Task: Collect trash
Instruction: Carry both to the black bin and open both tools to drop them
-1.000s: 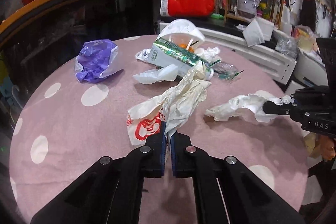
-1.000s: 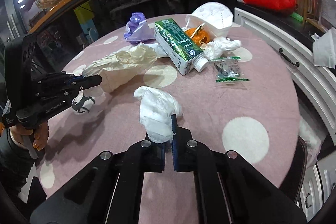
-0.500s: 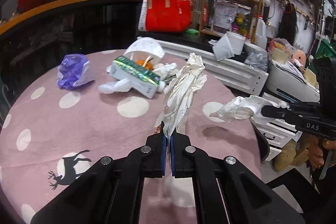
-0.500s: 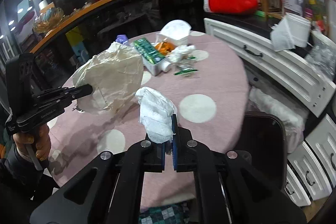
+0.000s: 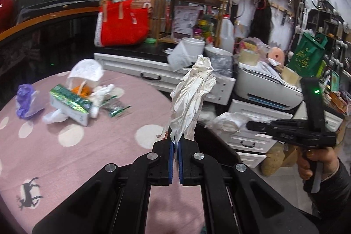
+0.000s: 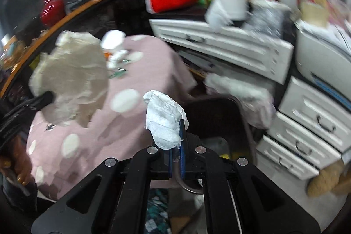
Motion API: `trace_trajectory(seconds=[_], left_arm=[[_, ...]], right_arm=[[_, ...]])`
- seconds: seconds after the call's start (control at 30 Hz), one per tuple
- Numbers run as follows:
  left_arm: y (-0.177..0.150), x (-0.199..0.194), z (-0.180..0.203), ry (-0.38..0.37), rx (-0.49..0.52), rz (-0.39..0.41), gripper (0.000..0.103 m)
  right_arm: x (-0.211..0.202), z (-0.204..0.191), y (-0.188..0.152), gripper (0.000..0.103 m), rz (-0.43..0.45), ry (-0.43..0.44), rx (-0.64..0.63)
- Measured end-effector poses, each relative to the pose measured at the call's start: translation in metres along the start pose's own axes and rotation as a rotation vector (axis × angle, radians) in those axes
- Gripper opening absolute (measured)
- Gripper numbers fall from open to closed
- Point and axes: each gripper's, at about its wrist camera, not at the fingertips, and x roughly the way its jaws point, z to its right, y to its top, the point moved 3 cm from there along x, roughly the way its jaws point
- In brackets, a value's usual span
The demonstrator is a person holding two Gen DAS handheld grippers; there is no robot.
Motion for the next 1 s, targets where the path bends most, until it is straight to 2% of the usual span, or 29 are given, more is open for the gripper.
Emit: trace_trajectory(seconds=[0.2,0.47,0.5,0.53,0.57,0.6,0.63,0.83,1.0], left_arm=[[0.008,0.028,0.035,-0.070,0.027,-0.025,0.004],[0.001,0.068,0.063,-0.121,0.018,-0.107,0.004],[-0.001,0.072,0.066,-0.119,0.021,-0.115,0.004],[-0.003,0.076,0.069,-0.117,0.025,-0.123,0.004],[-0.005,0.081,0.072,-0.117,0.027,-0.133,0.004],[-0.007,0.085,0.074,-0.119,0.027,-0.144,0.004],[-0.009,0.089,0.077,-0.120,0.031,-0.156,0.004],[-0.022,0.113,0.091,-0.109,0.061,-0.213,0.004],[-0.034,0.135,0.104,-0.093,0.093,-0.267,0.004]], right_arm=[[0.050,0.053,-0.022,0.006,-0.128,-0.056,0.139],[0.116,0.085,-0.061,0.008,-0.271,-0.081,0.250],[0.122,0.090,-0.066,0.016,-0.284,-0.079,0.273],[0.126,0.093,-0.070,0.029,-0.296,-0.078,0.290],[0.127,0.096,-0.073,0.038,-0.302,-0.079,0.305],[0.128,0.099,-0.075,0.054,-0.298,-0.080,0.318],[0.125,0.102,-0.077,0.061,-0.285,-0.085,0.322],[0.099,0.119,-0.070,0.063,-0.199,-0.129,0.361],[0.068,0.142,-0.060,0.066,-0.113,-0.207,0.408]])
